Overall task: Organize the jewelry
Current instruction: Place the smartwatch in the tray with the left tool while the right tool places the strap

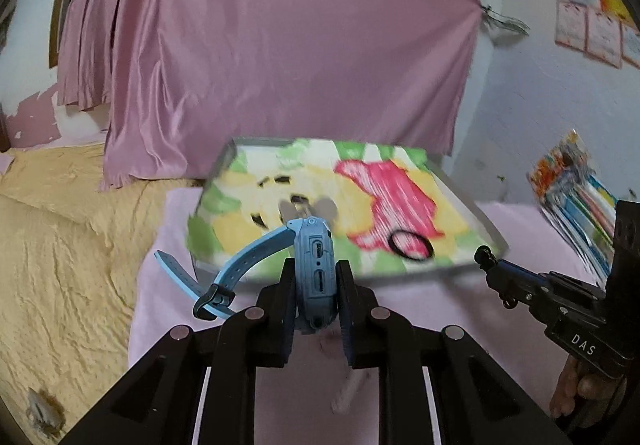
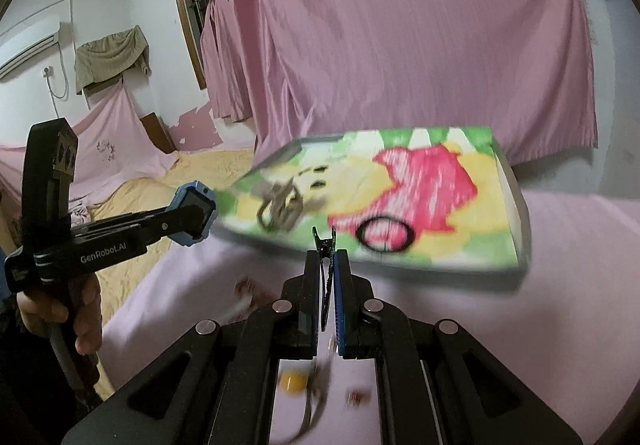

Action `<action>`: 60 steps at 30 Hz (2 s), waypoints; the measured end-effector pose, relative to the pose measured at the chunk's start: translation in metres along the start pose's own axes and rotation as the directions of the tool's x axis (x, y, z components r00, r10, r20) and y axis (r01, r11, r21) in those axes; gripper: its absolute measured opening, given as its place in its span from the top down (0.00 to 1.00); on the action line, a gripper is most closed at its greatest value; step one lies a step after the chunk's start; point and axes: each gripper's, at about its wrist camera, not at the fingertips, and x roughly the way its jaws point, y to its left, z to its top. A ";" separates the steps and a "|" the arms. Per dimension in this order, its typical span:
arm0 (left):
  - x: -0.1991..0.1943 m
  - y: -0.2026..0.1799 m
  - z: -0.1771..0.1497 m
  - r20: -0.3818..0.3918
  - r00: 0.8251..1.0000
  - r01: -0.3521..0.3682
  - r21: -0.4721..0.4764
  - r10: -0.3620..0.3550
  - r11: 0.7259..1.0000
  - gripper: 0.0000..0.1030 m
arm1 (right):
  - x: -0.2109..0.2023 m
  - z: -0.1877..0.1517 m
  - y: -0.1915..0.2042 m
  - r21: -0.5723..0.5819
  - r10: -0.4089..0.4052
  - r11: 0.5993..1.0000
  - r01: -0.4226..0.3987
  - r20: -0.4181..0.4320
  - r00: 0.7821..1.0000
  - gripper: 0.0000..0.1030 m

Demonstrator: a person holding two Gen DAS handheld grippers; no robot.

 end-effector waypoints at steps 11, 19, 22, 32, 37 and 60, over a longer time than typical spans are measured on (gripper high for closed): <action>0.060 0.030 0.027 -0.059 0.996 -0.070 -0.051 0.067 0.996 0.83 | 0.087 0.039 -0.007 0.015 -0.003 1.000 0.005 -0.124 0.992 0.94; 0.074 0.031 0.031 -0.109 0.988 -0.113 0.008 0.113 0.994 0.83 | 0.123 0.035 0.003 0.001 -0.023 1.000 0.023 -0.220 0.975 0.94; 0.081 0.027 0.029 -0.141 0.980 -0.135 0.048 0.141 0.990 0.83 | 0.131 0.032 0.003 0.000 -0.025 1.000 0.026 -0.246 0.969 0.94; 0.094 0.029 0.024 -0.199 0.971 -0.126 0.051 0.134 0.991 0.76 | 0.142 0.028 0.005 0.011 -0.019 1.000 0.023 -0.263 0.965 0.92; 0.084 0.034 0.019 -0.167 0.980 -0.109 0.003 0.108 0.994 0.72 | 0.135 0.026 0.005 -0.001 -0.034 0.999 0.034 -0.245 0.969 0.87; -0.038 0.006 -0.031 0.277 0.957 -0.085 -0.034 0.091 0.996 0.01 | -0.023 -0.011 0.017 -0.031 -0.088 0.995 0.095 0.175 0.981 0.37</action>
